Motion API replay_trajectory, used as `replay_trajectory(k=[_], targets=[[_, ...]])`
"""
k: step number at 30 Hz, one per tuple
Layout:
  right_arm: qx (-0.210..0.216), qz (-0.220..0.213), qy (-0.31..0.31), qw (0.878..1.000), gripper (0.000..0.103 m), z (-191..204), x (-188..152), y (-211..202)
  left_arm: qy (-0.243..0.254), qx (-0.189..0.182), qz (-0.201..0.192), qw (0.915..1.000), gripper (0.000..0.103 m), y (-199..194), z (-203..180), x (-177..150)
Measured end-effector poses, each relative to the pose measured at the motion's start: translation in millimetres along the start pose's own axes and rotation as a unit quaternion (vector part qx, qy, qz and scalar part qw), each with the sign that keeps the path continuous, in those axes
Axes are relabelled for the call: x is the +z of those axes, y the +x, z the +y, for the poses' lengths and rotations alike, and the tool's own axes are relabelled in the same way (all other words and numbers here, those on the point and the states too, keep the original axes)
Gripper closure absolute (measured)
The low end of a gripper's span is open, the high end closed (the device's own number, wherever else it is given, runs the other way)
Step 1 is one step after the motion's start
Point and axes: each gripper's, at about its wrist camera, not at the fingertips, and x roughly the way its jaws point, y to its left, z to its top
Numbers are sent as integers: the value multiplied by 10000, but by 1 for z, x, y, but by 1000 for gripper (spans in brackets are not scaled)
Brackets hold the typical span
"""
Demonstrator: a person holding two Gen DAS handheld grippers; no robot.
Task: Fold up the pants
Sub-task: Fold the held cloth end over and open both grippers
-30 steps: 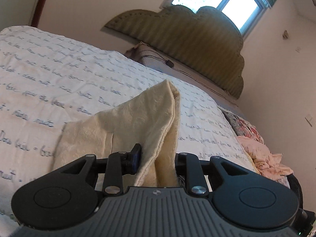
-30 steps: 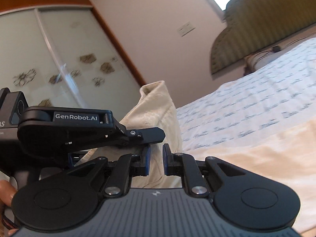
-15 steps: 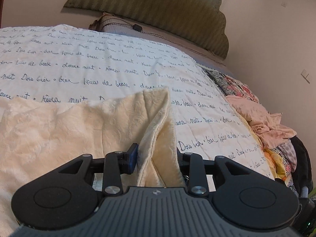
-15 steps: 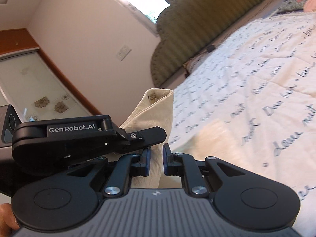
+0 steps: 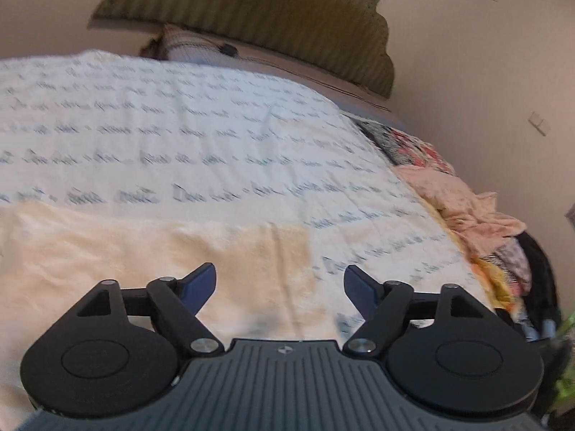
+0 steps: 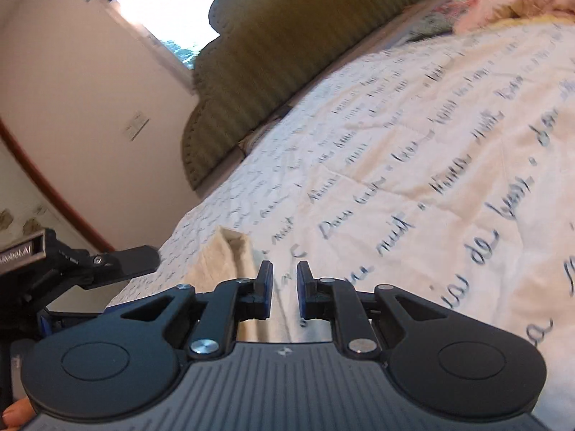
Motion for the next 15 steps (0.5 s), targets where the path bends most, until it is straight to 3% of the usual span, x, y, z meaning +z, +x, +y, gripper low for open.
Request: replay_trajectory(k=[2, 3, 4, 8, 11, 15], targets=[[209, 55, -249, 9995, 58, 13, 6, 5, 259, 650, -176, 9974, 20, -7, 19, 1], [358, 121, -388, 9985, 30, 20, 10, 10, 363, 930, -217, 9948, 20, -10, 30, 2], [487, 151, -549, 9972, 25, 28, 12, 16, 373, 1093, -190, 9931, 20, -11, 42, 2], [341, 463, -1556, 9861, 26, 67, 19, 53, 179, 1306, -65, 9912, 21, -15, 79, -2], [164, 776, -1876, 9790, 32, 80, 22, 81, 323, 1622, -65, 9862, 22, -15, 92, -8], [-637, 1000, -2653, 9569, 31, 86, 14, 106, 276, 1778, 88, 9836, 16, 7, 110, -9]])
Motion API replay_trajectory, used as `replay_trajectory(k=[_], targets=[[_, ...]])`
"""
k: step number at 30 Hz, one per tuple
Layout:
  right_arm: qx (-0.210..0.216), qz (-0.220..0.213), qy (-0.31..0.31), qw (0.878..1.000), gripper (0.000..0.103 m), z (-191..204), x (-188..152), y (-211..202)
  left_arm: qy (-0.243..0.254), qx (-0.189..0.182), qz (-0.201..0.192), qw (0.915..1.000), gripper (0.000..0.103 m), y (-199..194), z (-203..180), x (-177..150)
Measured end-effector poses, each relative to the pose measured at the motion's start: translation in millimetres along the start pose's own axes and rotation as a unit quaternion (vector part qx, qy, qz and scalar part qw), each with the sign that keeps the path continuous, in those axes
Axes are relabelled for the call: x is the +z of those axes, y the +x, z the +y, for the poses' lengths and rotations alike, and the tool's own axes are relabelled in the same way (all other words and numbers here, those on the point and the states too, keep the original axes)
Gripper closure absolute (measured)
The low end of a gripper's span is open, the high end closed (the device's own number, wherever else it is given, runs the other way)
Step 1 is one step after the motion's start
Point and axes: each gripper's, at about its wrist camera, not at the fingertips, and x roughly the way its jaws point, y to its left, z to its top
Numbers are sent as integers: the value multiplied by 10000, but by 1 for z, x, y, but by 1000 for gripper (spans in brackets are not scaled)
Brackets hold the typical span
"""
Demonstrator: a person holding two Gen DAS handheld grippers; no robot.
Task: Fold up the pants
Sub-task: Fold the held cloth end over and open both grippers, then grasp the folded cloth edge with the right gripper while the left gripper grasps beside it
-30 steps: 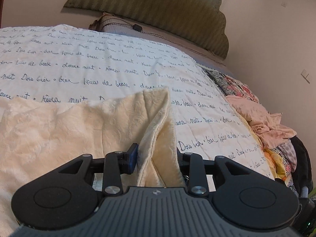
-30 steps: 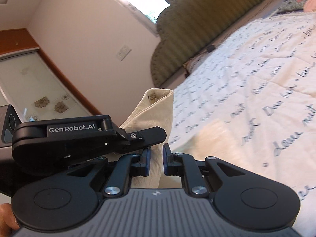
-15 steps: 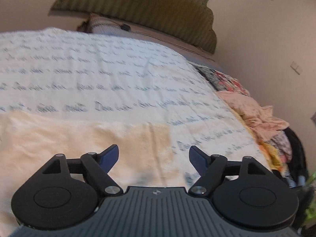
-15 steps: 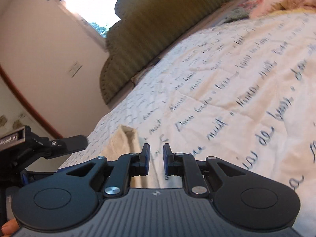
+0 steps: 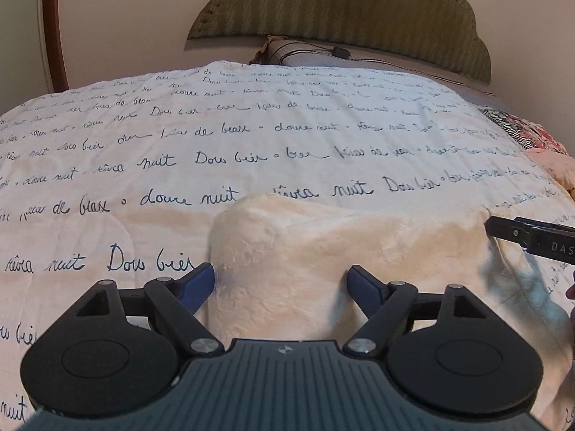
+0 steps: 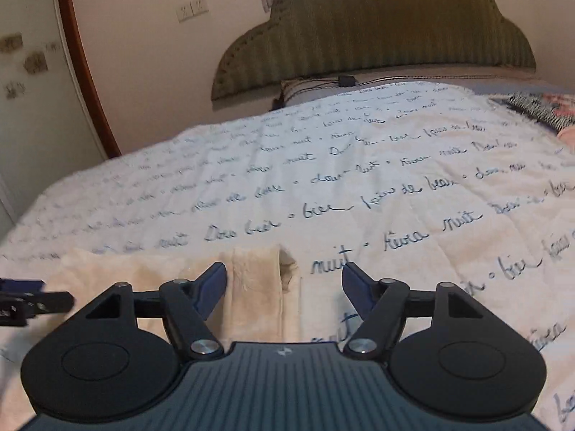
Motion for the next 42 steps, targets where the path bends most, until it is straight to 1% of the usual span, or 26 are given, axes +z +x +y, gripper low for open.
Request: replay_trajectory(k=[1, 2, 4, 6, 7, 8, 9, 11, 14, 15, 16, 18, 19, 20, 22, 23, 24, 26, 28, 30, 33, 34, 36, 39, 41, 42], targets=[[-38, 120, -41, 9999, 29, -2, -2, 4, -12, -1, 74, 10000, 15, 8, 4, 0], [-70, 183, -63, 9998, 28, -2, -3, 6, -129, -112, 169, 9997, 15, 13, 10, 0], [-217, 161, -191, 9995, 27, 4, -2, 1, -455, -321, 92, 9984, 20, 5, 22, 1], [-584, -135, -484, 9970, 26, 18, -2, -18, -528, -232, -174, 9982, 18, -6, 30, 3], [-564, -300, -605, 9961, 26, 26, -2, -29, -523, -128, -261, 9982, 18, -9, 33, 6], [-341, -379, -677, 9964, 26, 33, -2, -37, -542, -56, -308, 9980, 18, -10, 36, 9], [-5, -387, -716, 9967, 26, 40, -2, -45, -571, -16, -301, 9979, 16, -8, 39, 14], [581, -307, -794, 9947, 26, 56, -6, -54, -592, 79, -163, 9981, 16, 0, 41, 22], [1041, -84, -945, 9900, 26, 78, -18, -54, -500, 274, -147, 9983, 16, 15, 38, 27], [1072, 29, -992, 9893, 26, 84, -22, -50, -436, 350, -127, 9984, 15, 23, 36, 28], [978, 162, -1041, 9896, 26, 88, -26, -42, -396, 377, -60, 9985, 15, 31, 34, 29], [548, 446, -1134, 9910, 26, 88, -36, -23, -414, 288, 127, 9986, 18, 44, 34, 27], [421, 526, -1183, 9907, 26, 87, -41, -17, -441, 246, 128, 9986, 18, 43, 35, 26], [406, 525, -1111, 9916, 26, 85, -44, -17, -469, 193, 28, 9987, 16, 37, 37, 24], [345, 311, -1033, 9936, 26, 90, -45, -33, -502, 116, -227, 9984, 16, 18, 41, 20], [411, 184, -1064, 9933, 26, 96, -46, -44, -496, 149, -299, 9982, 16, 9, 43, 18], [593, 58, -1075, 9924, 26, 104, -47, -55, -482, 224, -375, 9979, 16, 0, 43, 16], [1100, -123, -1116, 9876, 26, 122, -53, -75, -513, 349, -454, 9970, 16, -17, 47, 9], [1466, -163, -1333, 9800, 26, 146, -62, -84, -523, 262, -370, 9976, 16, -27, 52, 1], [1601, -65, -1637, 9734, 26, 173, -72, -82, -518, 160, -256, 9982, 16, -37, 55, -11], [1614, 233, -2075, 9646, 26, 202, -93, -71, -328, 78, -144, 9993, 16, -48, 56, -32], [1529, 348, -2292, 9607, 26, 210, -102, -67, -259, 92, -67, 9996, 16, -49, 56, -39], [1283, 312, -2625, 9559, 25, 218, -115, -64, -164, 27, -50, 9998, 16, -55, 58, -54], [1363, 235, -2223, 9651, 25, 205, -109, -76, -422, -254, -54, 9988, 16, -69, 67, -66], [1291, 131, -2106, 9689, 25, 199, -107, -86, -635, -681, 12, 9957, 16, -74, 73, -71], [1215, 188, -2163, 9686, 25, 197, -108, -86, -749, -966, 101, 9925, 16, -73, 75, -73]])
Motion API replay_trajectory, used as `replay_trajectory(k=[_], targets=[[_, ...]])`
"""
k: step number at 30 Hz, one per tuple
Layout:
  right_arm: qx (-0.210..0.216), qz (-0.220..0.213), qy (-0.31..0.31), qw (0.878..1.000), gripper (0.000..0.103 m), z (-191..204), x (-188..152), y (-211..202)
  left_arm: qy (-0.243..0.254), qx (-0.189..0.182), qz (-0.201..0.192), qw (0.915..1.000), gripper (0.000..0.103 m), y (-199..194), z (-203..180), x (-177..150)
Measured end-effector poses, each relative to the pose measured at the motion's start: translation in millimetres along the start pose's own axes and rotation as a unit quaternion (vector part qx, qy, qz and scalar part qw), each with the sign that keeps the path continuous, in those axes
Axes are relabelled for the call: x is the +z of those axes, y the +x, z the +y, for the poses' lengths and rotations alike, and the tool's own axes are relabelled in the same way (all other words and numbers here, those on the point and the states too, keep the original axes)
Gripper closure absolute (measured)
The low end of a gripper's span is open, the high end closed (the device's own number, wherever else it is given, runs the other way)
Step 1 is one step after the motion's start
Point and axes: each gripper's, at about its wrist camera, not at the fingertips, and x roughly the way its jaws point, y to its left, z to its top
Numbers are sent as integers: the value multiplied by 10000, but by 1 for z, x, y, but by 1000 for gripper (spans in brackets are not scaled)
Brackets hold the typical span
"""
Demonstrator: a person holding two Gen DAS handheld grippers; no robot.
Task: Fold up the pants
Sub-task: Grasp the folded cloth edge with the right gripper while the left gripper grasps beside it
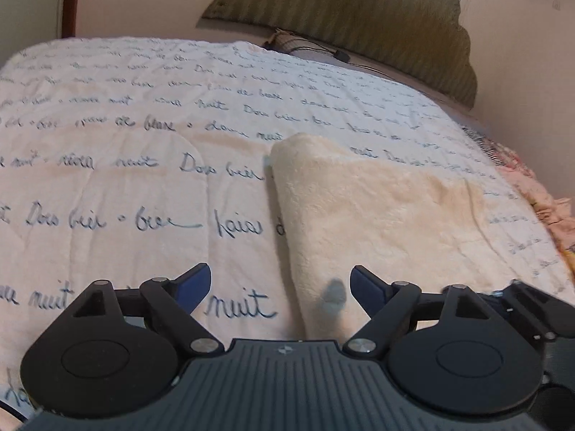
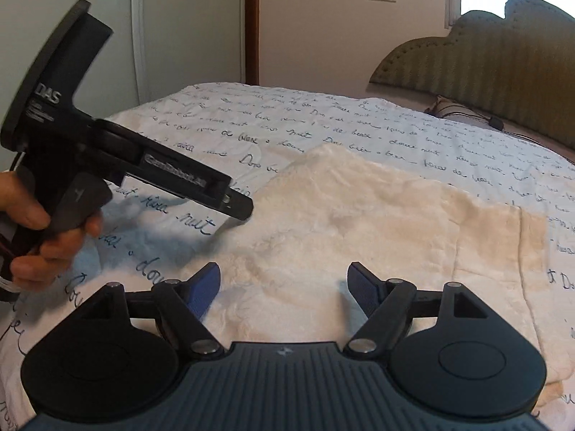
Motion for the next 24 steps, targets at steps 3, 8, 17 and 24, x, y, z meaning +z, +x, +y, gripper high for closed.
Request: replay_trajectory(k=[3, 8, 17, 24], targets=[[215, 38, 211, 9995, 25, -12, -8, -4, -512, -719, 382, 9954, 16, 11, 13, -4], [146, -594, 1545, 9861, 23, -85, -10, -50, -1096, -1334, 480, 9838, 9, 18, 31, -8], [559, -414, 4068, 9109, 21, -238, -66, -51, -1256, -1875, 679, 9718, 1, 37, 23, -4], [1864, -70, 4229, 8868, 21, -249, -68, -4, -1462, -2335, 816, 9578, 1, 60, 13, 1]])
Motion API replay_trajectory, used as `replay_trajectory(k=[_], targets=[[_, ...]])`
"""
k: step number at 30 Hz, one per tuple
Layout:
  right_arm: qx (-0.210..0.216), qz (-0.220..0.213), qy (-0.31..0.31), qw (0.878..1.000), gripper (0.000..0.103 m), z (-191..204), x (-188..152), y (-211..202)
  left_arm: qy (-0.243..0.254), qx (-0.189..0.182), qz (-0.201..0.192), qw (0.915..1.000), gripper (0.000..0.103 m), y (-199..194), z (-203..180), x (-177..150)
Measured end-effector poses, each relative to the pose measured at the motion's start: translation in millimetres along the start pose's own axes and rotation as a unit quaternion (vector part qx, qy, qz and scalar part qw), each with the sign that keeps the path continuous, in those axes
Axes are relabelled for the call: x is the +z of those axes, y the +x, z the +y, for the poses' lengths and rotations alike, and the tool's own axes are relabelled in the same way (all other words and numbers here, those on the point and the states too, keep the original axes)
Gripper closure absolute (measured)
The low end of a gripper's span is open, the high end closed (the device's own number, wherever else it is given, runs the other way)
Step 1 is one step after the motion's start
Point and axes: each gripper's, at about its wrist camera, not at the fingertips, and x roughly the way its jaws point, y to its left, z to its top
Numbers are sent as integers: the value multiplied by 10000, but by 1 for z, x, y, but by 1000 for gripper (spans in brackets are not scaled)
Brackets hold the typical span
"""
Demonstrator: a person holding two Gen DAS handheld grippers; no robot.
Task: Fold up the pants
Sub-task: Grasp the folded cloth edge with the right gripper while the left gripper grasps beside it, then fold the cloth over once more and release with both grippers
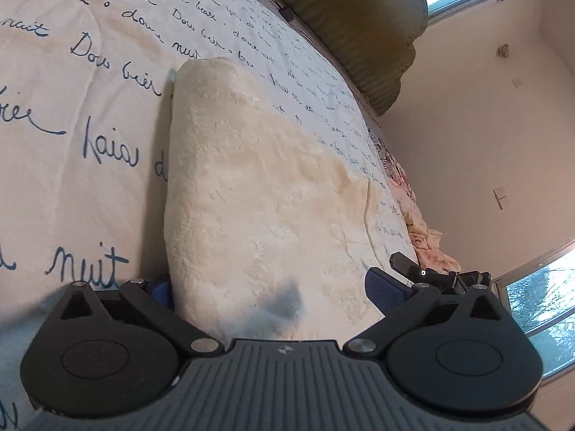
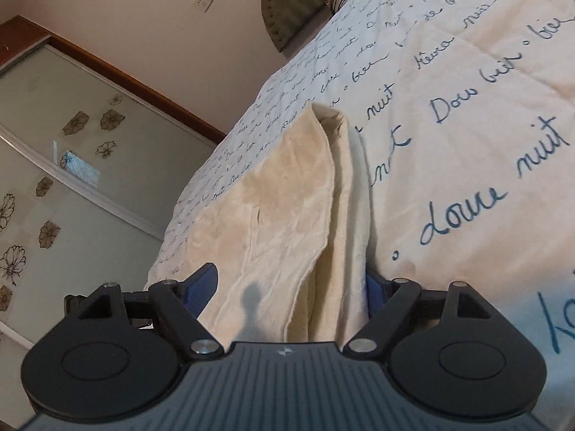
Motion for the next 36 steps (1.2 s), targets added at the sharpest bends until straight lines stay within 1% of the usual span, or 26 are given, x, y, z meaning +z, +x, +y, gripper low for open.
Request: replay_trajectory(k=[2, 3, 4, 5, 6, 7, 8, 9, 11, 13, 17, 19, 22, 27, 28, 29, 31, 33, 34, 35, 36], targets=[[9, 59, -67, 10000, 23, 2, 4, 9, 26, -13, -22, 10000, 3, 7, -3, -1], [-68, 65, -131, 9999, 34, 3, 6, 12, 57, 22, -78, 10000, 9, 7, -6, -2], [-267, 35, -184, 9995, 61, 5, 6, 15, 120, 95, -166, 9997, 17, 6, -8, -4], [-518, -2, -178, 9985, 69, 7, 6, 17, 230, 237, -202, 9992, 39, 5, -11, -7], [-524, -56, -119, 9985, 71, 6, 4, 16, 354, 508, -230, 9978, 60, 4, -12, -8], [-515, -123, -86, 9986, 72, 6, 2, 15, 435, 689, -246, 9964, 69, 2, -12, -9], [-521, -177, -56, 9985, 73, 8, 0, 13, 422, 647, -302, 9966, 75, -1, -10, -10], [-483, -255, -39, 9985, 76, 10, -3, 12, 372, 579, -394, 9968, 82, -7, -8, -11], [-383, -392, -54, 9985, 81, 19, -7, 7, 439, 535, -571, 9960, 87, -15, -11, -13], [-201, -508, -115, 9984, 83, 32, -9, 2, 768, 653, -756, 9920, 88, -26, -22, -14], [206, -511, -427, 9976, 83, 68, -5, 2, 1401, 946, -1236, 9778, 89, -50, -46, -11], [345, -486, -664, 9960, 83, 87, -2, 11, 1475, 1023, -1487, 9724, 89, -68, -50, -3], [553, -504, -938, 9928, 82, 112, 8, 30, 1605, 1166, -1766, 9641, 89, -91, -51, 17], [787, -563, -1219, 9878, 82, 138, 31, 78, 1927, 1744, -2068, 9432, 89, -108, -50, 61], [816, -550, -1197, 9879, 82, 140, 35, 91, 1905, 1846, -2075, 9416, 89, -108, -46, 69], [767, -554, -1204, 9882, 82, 141, 39, 102, 1869, 1941, -2014, 9417, 88, -105, -38, 78], [517, -484, -1249, 9896, 82, 141, 43, 128, 1654, 2202, -1816, 9440, 88, -95, -19, 91], [135, -289, -1245, 9917, 81, 135, 44, 156, 1415, 2437, -1476, 9480, 87, -81, 3, 98], [-112, -143, -1242, 9921, 80, 132, 43, 170, 1400, 2600, -1360, 9457, 86, -73, 12, 98], [-360, -34, -1319, 9906, 79, 129, 41, 182, 1471, 2761, -1306, 9408, 80, -67, 17, 96], [-675, 0, -1452, 9871, 73, 128, 37, 190, 1561, 2827, -1300, 9374, 66, -65, 19, 93]])
